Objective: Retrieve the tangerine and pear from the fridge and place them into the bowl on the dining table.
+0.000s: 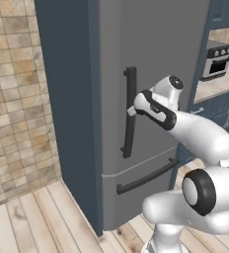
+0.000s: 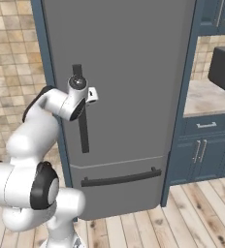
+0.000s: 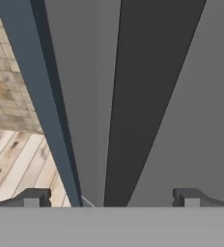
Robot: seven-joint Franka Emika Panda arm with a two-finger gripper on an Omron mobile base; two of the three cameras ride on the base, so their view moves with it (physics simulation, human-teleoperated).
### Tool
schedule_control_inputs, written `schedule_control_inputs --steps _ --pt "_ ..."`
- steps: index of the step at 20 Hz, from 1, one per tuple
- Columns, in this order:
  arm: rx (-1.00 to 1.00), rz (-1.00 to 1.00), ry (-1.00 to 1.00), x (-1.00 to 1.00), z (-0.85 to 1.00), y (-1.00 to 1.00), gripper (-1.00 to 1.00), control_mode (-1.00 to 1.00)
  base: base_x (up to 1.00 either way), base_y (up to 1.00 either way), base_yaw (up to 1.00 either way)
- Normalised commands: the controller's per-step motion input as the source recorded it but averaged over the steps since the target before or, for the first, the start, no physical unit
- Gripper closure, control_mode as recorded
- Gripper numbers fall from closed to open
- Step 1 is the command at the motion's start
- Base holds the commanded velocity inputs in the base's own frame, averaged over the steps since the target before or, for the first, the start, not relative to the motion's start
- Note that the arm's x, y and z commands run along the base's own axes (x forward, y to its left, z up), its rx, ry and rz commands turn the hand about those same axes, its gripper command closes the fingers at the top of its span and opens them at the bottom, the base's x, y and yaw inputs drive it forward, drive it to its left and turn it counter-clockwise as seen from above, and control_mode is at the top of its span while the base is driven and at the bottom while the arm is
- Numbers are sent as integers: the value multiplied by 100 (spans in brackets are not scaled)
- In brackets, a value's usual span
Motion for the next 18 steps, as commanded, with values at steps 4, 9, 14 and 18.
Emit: schedule_control_inputs --steps 4,9,14,18 --pt "0 0 -2 42 0 0 -100 -100 0 0 0" --pt "0 0 -2 43 0 0 -100 -100 0 0 0" --pt "0 0 -2 31 -2 5 -100 -100 0 0 0" --pt "0 0 -7 21 -9 4 -100 -100 0 0 0"
